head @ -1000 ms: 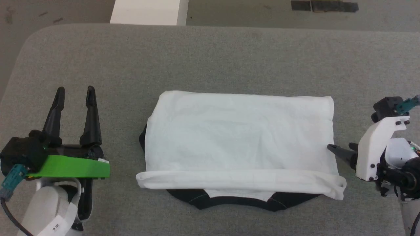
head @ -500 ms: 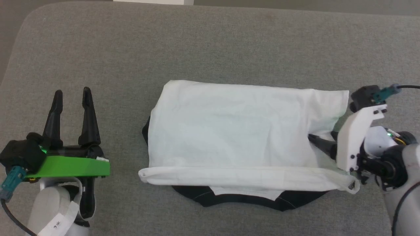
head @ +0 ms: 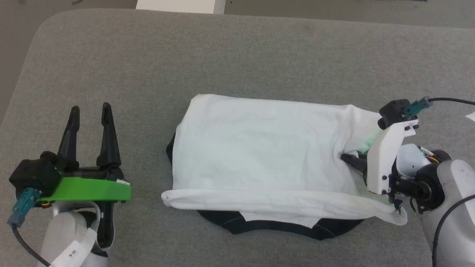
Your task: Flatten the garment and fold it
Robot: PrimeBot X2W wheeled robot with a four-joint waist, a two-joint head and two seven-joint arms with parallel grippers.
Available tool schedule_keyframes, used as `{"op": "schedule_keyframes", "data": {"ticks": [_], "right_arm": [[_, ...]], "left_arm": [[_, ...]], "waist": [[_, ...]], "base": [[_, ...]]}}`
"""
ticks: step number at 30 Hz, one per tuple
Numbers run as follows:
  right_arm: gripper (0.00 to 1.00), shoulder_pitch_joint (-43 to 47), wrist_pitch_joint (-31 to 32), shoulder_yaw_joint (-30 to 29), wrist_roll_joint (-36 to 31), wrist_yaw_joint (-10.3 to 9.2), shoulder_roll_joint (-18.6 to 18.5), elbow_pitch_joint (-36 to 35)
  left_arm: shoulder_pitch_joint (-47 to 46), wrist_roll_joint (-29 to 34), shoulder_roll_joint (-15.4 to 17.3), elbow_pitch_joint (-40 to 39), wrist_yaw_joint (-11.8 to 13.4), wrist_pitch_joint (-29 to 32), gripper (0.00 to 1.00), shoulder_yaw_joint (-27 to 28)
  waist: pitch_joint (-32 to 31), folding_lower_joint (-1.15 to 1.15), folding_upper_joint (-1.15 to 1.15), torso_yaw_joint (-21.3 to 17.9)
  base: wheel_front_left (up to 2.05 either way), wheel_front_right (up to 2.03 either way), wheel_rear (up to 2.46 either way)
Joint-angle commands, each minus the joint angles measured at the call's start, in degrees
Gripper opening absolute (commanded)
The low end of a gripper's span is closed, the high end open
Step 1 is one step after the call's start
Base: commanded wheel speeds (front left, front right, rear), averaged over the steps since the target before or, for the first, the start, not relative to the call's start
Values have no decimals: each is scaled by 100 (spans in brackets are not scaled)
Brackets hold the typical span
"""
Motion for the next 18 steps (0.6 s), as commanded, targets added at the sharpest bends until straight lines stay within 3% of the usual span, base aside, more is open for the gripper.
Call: {"op": "schedule_keyframes", "data": {"ticks": [1,9,18], "right_arm": [[0,249,25,58,38,26,83,172],[0,501,147,-842,-98,26,-190,-30],[0,665,613,-2134,-1121,26,-578,-378]], "left_arm": [[-17,35,-26,15,-36,-21,100,18],[61,16,-18,16,-43,-21,100,-18],[109,-37,54,13,-44,-21,100,-82]], "waist": [[-57,0,0,-24],[-199,0,0,-116],[-232,0,0,-167]], "base": [[0,0,0],[0,0,0],[0,0,0]]}}
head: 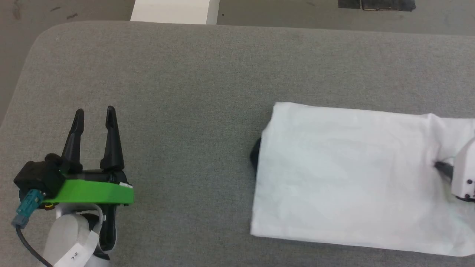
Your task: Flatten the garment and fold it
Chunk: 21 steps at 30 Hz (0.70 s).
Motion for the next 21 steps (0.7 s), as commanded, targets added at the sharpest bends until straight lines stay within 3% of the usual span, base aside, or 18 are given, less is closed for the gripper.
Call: {"op": "schedule_keyframes", "data": {"ticks": [1,5,8,17,21], "right_arm": [[0,51,31,-153,-177,-10,11,-57],[0,28,199,-424,-586,-10,148,-233],[0,51,431,-239,-743,-10,118,-490],[0,-135,1241,984,-260,-10,-112,-1672],[0,-335,1378,1543,-50,-10,-12,-1832]], "left_arm": [[45,-30,42,9,-40,-21,100,-15],[64,-45,33,58,-40,-21,100,-60],[105,-41,17,95,-40,-21,100,-69],[354,9,-73,132,-40,-22,100,-49],[385,-2,-107,103,-40,-22,100,-70]], "waist": [[-6,0,0,2],[-97,0,0,10],[-240,0,0,4],[-671,0,0,-40],[-668,0,0,2]], "base": [[0,0,0],[0,0,0],[0,0,0],[0,0,0],[0,0,0]]}}
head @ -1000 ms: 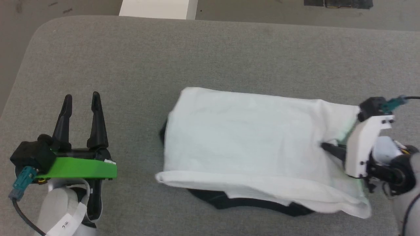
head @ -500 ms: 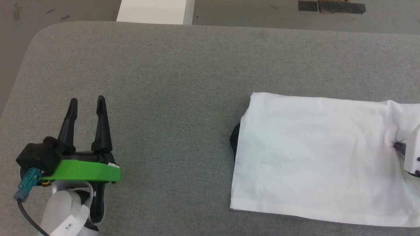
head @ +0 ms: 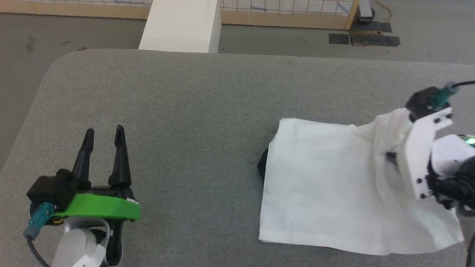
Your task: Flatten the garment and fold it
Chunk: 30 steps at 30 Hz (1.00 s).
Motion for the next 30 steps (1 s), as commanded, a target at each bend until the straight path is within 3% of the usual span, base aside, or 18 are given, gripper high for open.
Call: {"op": "schedule_keyframes", "data": {"ticks": [1,10,25,26,27,28,30], "right_arm": [[0,-129,-1,159,72,-8,95,-4],[0,-605,-630,1129,178,-8,820,769],[0,-1156,-1822,1494,-209,-8,1535,2878],[32,-1188,-1958,1469,-204,-8,1575,2921],[92,-1230,-2062,1518,-225,-8,1599,2978],[100,-1260,-2103,1583,-210,-8,1613,3013],[100,-1323,-2271,1649,-93,-8,1667,3019]], "left_arm": [[49,-4,-39,-21,-40,-22,100,-13],[52,-82,-55,6,-40,-22,100,-70],[-117,-216,-83,46,-40,-22,100,-206],[-121,-220,-83,49,-40,-22,100,-203],[-123,-222,-83,56,-40,-22,100,-202],[-123,-222,-82,59,-41,-22,100,-197],[-110,-218,-78,81,-41,-22,100,-183]], "waist": [[14,0,0,36],[170,0,0,253],[515,0,0,552],[522,0,0,550],[525,0,0,546],[521,0,0,537],[472,0,0,496]], "base": [[0,0,0],[0,0,0],[0,0,0],[0,0,0],[0,0,0],[0,0,0],[0,0,0]]}}
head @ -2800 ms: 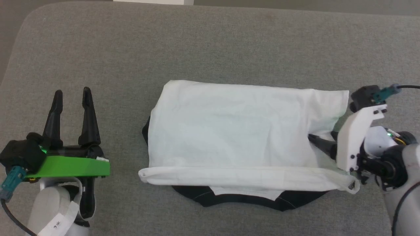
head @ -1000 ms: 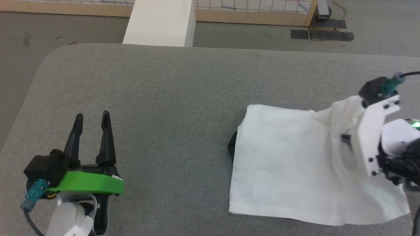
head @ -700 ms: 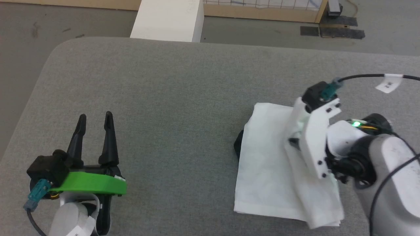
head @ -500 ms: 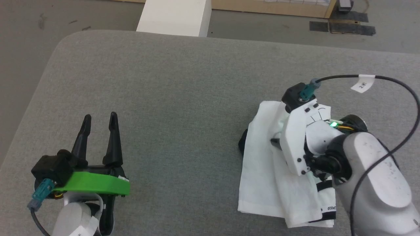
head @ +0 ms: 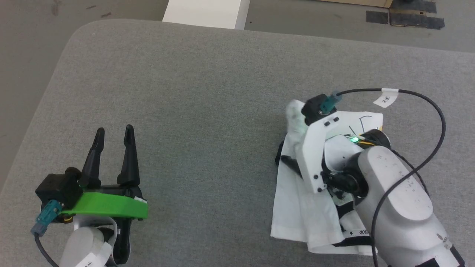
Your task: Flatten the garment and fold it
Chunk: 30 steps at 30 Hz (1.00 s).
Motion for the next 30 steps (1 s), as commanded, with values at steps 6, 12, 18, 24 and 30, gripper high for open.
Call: {"op": "schedule_keyframes", "data": {"ticks": [6,12,18,24,30], "right_arm": [[100,-212,-382,362,229,-8,-17,-253],[100,9,-675,85,187,-8,-269,-906],[100,746,-491,-748,-611,-8,-486,-1505],[100,1503,-281,-1462,-1431,-8,-163,-1831],[100,1751,-380,-1755,-1818,-8,185,-1581]], "left_arm": [[33,27,12,67,-39,-22,100,-4],[172,74,28,74,-39,-22,100,-24],[284,141,30,38,-39,-22,100,-19],[266,132,39,-19,-39,-22,100,-65],[187,62,71,-16,-39,-22,100,-114]], "waist": [[-328,0,0,-223],[-651,0,0,-488],[-820,0,0,-703],[-655,0,0,-730],[-426,0,0,-631]], "base": [[0,0,0],[0,0,0],[0,0,0],[0,0,0],[0,0,0]]}}
